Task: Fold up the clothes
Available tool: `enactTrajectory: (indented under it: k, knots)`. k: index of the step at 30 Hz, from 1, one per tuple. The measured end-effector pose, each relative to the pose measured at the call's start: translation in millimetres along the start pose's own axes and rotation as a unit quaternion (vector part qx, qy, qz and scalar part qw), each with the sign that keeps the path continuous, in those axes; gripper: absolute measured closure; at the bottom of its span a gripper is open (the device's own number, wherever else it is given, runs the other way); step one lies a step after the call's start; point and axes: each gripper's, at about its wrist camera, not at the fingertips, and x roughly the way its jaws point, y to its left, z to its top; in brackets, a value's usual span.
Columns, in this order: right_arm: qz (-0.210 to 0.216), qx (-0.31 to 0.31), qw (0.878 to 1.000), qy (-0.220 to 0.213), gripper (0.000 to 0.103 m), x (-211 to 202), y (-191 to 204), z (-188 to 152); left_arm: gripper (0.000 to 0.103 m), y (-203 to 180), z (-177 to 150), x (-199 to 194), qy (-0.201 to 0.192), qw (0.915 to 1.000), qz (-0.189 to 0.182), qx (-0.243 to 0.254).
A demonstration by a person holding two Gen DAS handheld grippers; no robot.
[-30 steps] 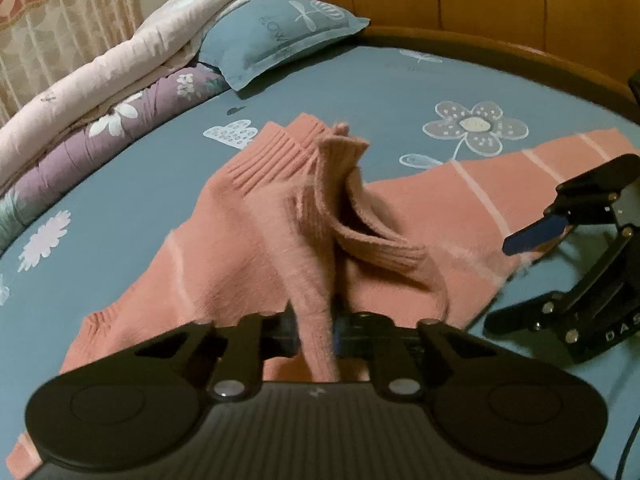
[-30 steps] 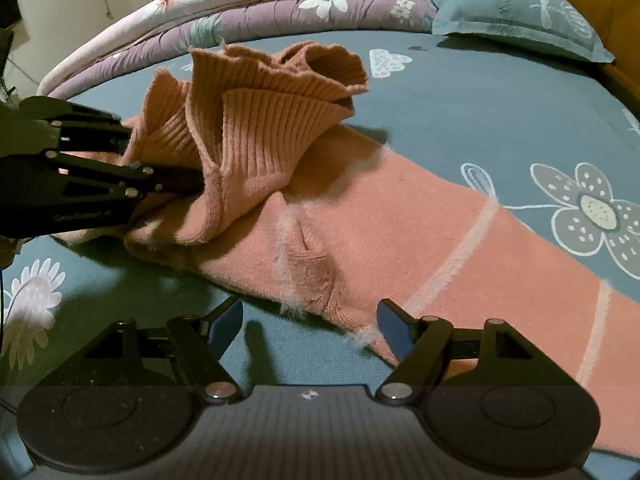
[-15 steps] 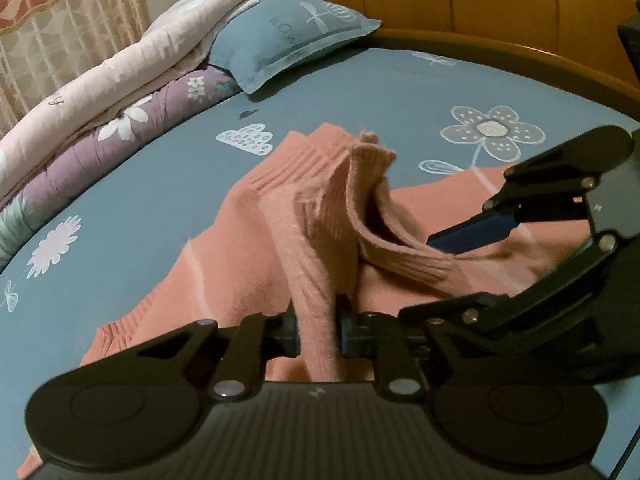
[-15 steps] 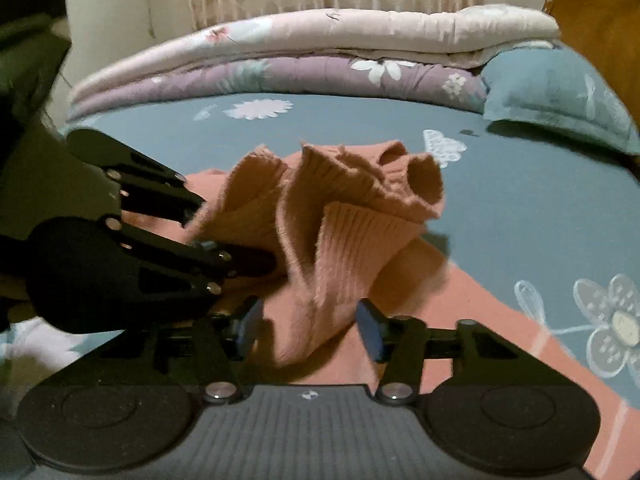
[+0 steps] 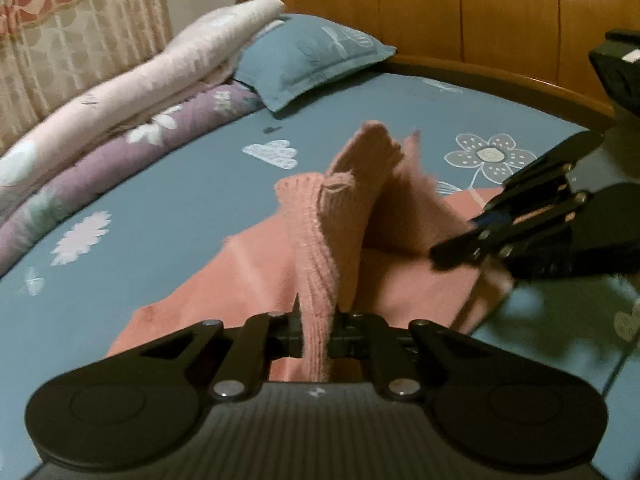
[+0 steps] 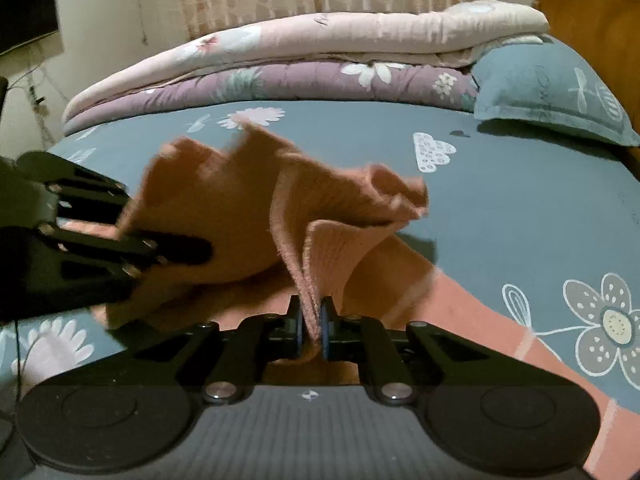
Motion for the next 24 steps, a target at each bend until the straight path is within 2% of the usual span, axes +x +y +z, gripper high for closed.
enactTrajectory:
  k: [7,12,17,24]
  knots:
    - [0.014,-0.042,0.999,-0.023,0.092,-48.6,17.8,0.1,0.097,10.7,-19.3,-69.9,0.004,0.9982,0.06,0.004]
    - [0.029,-0.093,0.995,-0.022,0.092,-82.3,39.2,-9.8,0.097,1.5,-34.8,-119.0,0.003,0.9967,0.08,0.013]
    - [0.045,-0.153,0.987,-0.002,0.092,-117.6,57.2,-26.8,0.097,-3.4,-53.0,-162.3,0.019,0.9958,0.09,0.004]
    - [0.101,-0.212,0.971,0.049,0.092,-160.7,56.7,-33.2,0.097,-1.2,-74.4,-208.7,0.065,0.9935,0.093,0.006]
